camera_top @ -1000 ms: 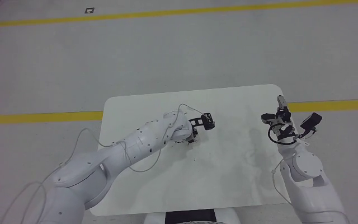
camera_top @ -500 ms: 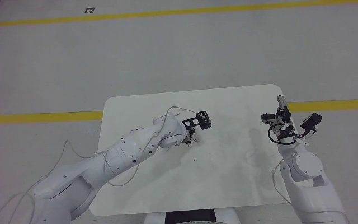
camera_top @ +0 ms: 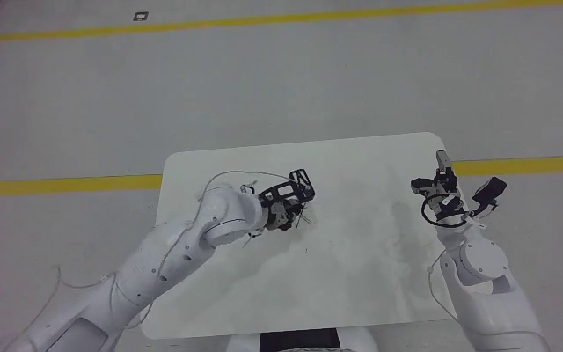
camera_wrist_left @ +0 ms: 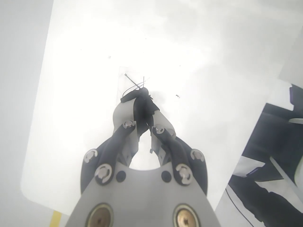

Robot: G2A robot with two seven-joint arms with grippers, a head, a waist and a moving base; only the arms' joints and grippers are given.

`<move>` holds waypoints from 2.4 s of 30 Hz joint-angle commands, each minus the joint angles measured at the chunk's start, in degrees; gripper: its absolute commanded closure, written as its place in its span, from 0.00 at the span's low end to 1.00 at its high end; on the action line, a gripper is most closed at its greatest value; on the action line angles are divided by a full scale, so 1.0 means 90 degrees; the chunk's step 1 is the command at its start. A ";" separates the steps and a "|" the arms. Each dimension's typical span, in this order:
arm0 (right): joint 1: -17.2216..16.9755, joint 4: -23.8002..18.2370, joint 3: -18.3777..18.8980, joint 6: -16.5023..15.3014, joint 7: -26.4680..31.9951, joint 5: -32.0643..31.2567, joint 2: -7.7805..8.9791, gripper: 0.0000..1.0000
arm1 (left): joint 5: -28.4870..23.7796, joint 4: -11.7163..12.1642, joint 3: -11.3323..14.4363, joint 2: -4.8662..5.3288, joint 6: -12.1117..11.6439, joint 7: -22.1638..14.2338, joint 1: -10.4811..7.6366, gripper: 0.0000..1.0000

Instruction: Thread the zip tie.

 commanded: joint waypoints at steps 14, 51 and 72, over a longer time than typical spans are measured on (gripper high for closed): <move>0.0000 0.0000 0.0000 0.0000 0.0000 0.0000 0.0000 0.00 | -0.2066 -0.0398 -0.0345 0.1057 0.0006 0.1457 0.0318 1.00; 0.0000 0.0000 0.0000 0.0000 0.0000 0.0000 0.0000 0.00 | -0.5519 0.0495 -0.0292 0.1529 0.0063 0.3978 0.0779 1.00; 0.0000 0.0000 0.0000 0.0000 0.0000 0.0000 0.0000 0.00 | -0.8077 0.1399 -0.0478 0.1067 0.0006 0.4573 0.1061 1.00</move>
